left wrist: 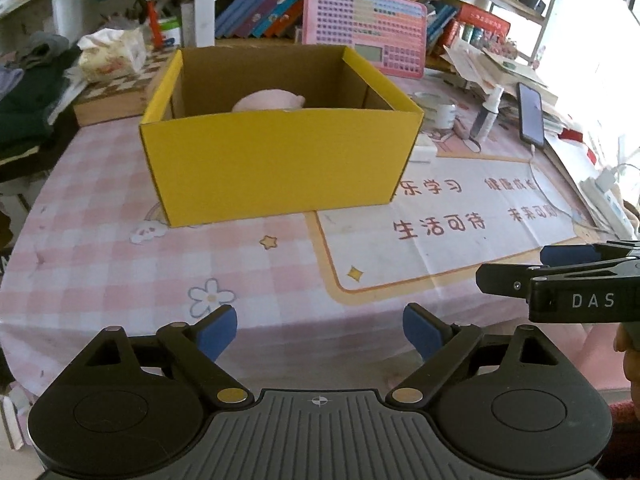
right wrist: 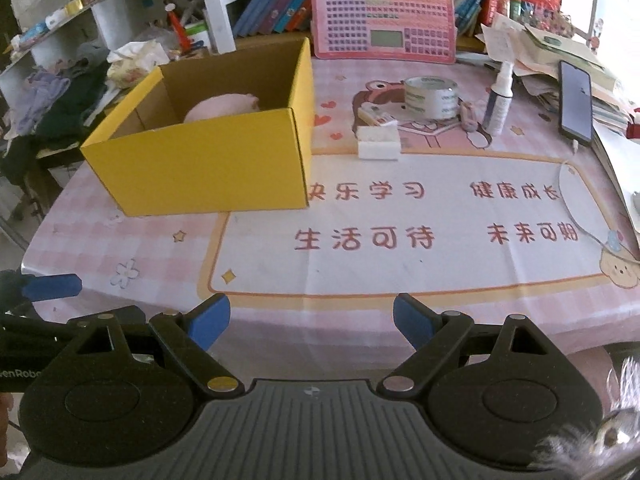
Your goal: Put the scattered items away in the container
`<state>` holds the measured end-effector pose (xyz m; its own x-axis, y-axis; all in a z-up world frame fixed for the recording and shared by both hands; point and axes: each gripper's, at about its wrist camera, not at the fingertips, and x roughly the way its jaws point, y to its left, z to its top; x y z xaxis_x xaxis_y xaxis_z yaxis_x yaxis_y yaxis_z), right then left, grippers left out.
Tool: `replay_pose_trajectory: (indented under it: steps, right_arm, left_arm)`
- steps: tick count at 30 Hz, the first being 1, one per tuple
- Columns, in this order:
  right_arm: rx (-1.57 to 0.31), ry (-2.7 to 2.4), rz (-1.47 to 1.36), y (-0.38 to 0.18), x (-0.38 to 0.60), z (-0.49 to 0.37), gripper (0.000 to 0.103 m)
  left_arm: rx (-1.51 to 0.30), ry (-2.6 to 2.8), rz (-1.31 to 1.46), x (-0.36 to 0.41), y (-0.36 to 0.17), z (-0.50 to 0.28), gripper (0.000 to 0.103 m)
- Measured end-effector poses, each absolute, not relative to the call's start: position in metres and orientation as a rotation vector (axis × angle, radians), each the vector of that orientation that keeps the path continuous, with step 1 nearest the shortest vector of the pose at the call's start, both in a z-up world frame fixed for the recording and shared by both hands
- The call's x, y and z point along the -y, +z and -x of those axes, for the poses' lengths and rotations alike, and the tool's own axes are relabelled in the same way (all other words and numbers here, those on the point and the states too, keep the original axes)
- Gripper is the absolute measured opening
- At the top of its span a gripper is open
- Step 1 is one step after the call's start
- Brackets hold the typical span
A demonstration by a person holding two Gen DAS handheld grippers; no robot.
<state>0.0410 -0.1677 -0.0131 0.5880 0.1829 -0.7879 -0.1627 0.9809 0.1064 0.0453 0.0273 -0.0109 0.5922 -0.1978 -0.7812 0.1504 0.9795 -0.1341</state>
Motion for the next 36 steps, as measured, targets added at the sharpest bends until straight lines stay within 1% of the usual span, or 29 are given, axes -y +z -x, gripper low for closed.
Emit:
replay_pose_trajectory:
  steps: [9, 23, 28, 30, 36]
  right_arm:
    - [-0.936, 0.146, -0.028, -0.017, 0.183, -0.039, 0.089]
    - [-0.902, 0.002, -0.062, -0.014, 0.235, -0.051, 0.089]
    - [-0.876, -0.042, -0.068, -0.012, 0.258, -0.063, 0.088]
    - [-0.870, -0.049, -0.066, -0.012, 0.267, -0.069, 0.087]
    - [-0.854, -0.024, -0.041, -0.010, 0.290, -0.093, 0.086]
  left_arm:
    - [-0.933, -0.274, 0.042, -0.008, -0.016, -0.054, 0.093]
    - [-0.878, -0.470, -0.010, 0.050, -0.010, -0.082, 0.092]
    - [-0.859, -0.517, -0.055, 0.079, -0.010, -0.093, 0.091]
    - [-0.855, -0.525, -0.061, 0.090, -0.011, -0.098, 0.091]
    - [-0.842, -0.514, -0.047, 0.115, -0.013, -0.117, 0.090]
